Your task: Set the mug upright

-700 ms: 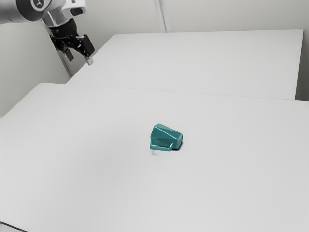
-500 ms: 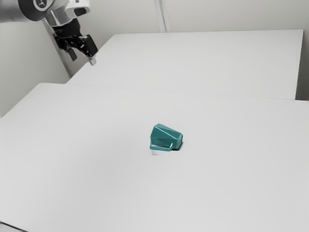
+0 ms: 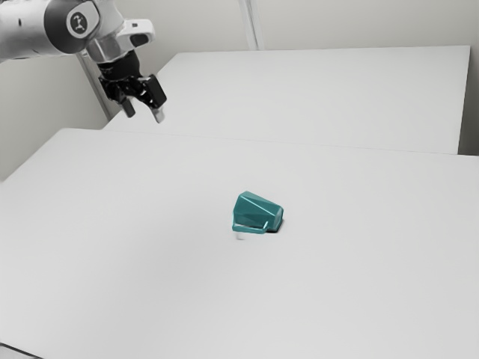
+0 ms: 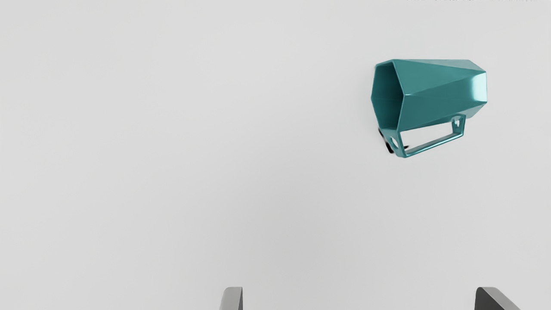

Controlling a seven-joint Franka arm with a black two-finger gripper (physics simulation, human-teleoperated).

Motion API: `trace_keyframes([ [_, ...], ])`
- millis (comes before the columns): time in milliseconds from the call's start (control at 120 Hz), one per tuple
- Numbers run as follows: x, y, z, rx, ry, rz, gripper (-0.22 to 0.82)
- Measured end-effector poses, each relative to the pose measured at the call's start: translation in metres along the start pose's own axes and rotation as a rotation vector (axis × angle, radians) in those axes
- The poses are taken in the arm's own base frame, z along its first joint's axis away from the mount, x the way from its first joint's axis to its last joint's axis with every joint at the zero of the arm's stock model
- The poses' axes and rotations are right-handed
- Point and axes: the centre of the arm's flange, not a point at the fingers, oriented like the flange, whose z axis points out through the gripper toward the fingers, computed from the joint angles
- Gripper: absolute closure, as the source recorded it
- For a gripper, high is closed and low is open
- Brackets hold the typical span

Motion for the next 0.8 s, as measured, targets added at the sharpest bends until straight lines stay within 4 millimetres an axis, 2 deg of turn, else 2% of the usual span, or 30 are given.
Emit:
trace_keyframes([
  [75, -0.007, -0.011, 0.016, -0.039, 0.004, -0.040, 0.02],
  [183, -0.018, -0.041, 0.040, -0.095, 0.023, -0.129, 0.02],
  [242, -0.020, -0.050, 0.052, -0.122, 0.035, -0.162, 0.02],
  [450, -0.016, -0.035, 0.089, -0.216, 0.080, -0.201, 0.02],
  [642, -0.012, -0.035, 0.115, -0.288, 0.133, -0.245, 0.02],
  [800, -0.012, -0.031, 0.144, -0.354, 0.158, -0.268, 0.02],
])
